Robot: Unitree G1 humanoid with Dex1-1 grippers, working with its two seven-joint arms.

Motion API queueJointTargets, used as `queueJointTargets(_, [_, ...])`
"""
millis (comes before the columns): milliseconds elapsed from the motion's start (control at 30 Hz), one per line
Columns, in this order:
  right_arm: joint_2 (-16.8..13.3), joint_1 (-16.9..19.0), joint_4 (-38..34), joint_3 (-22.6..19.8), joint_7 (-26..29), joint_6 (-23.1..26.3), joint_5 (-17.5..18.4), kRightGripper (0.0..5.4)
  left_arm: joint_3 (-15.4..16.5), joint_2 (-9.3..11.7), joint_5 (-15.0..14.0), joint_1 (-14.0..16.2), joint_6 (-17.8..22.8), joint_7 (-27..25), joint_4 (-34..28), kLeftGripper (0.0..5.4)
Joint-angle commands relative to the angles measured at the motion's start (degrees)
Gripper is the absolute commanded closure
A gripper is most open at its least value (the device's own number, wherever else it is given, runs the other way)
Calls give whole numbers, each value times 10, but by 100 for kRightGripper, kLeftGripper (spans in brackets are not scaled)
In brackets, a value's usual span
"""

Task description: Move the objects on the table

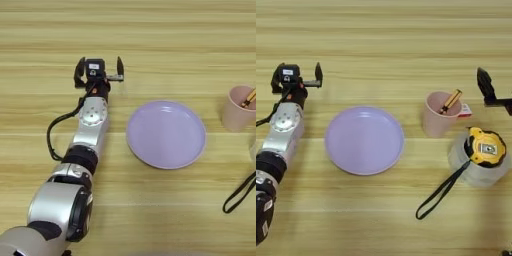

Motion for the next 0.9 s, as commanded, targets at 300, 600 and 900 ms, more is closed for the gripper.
queueJointTargets(300, [-8,-48,196,-6,-131,-188,-44,2,-1,9,5,0,-12,-21,19,0])
queueJointTargets(600, [16,-36,170,38,-173,-197,-53,2,-78,4,26,112,72,-123,-129,0])
queueJointTargets(900, [22,-32,153,50,-198,-189,-52,2,-144,17,31,177,150,-227,-258,0])
